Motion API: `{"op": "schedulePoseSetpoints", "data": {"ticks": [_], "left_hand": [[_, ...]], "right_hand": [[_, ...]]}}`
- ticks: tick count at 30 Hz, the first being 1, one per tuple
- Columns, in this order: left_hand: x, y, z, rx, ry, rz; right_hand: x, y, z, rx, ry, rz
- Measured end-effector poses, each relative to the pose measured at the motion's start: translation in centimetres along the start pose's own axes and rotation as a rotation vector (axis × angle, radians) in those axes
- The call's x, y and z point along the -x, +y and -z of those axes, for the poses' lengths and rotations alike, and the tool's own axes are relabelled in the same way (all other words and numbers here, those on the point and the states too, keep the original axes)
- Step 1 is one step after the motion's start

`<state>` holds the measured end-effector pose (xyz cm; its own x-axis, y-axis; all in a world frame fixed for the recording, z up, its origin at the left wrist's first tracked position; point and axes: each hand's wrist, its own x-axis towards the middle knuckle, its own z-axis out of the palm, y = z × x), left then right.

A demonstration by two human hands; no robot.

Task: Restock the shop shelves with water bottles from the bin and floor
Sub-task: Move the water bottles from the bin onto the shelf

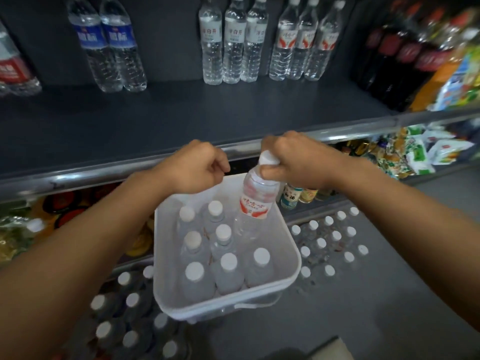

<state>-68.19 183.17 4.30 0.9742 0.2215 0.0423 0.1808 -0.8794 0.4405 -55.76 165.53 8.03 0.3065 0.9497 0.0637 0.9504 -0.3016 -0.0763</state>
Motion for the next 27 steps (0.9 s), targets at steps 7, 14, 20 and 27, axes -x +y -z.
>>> {"op": "schedulePoseSetpoints", "data": {"ticks": [7, 14, 20, 27], "left_hand": [[-2.4, 1.4, 1.5, -0.012, 0.073, -0.090], [-8.2, 4.8, 3.0, 0.010, 0.106, 0.024], [-14.7, 8.7, 4.3, 0.006, 0.107, 0.070], [-22.8, 13.2, 3.8, 0.012, 0.086, 0.076]], "right_hand": [[-1.2, 3.0, 2.5, -0.006, 0.087, 0.024], [-3.1, 9.2, 7.5, -0.299, 0.158, 0.114], [-3.8, 17.3, 12.0, -0.286, 0.170, 0.147], [-4.6, 27.9, 15.6, -0.124, 0.184, 0.167]]}}
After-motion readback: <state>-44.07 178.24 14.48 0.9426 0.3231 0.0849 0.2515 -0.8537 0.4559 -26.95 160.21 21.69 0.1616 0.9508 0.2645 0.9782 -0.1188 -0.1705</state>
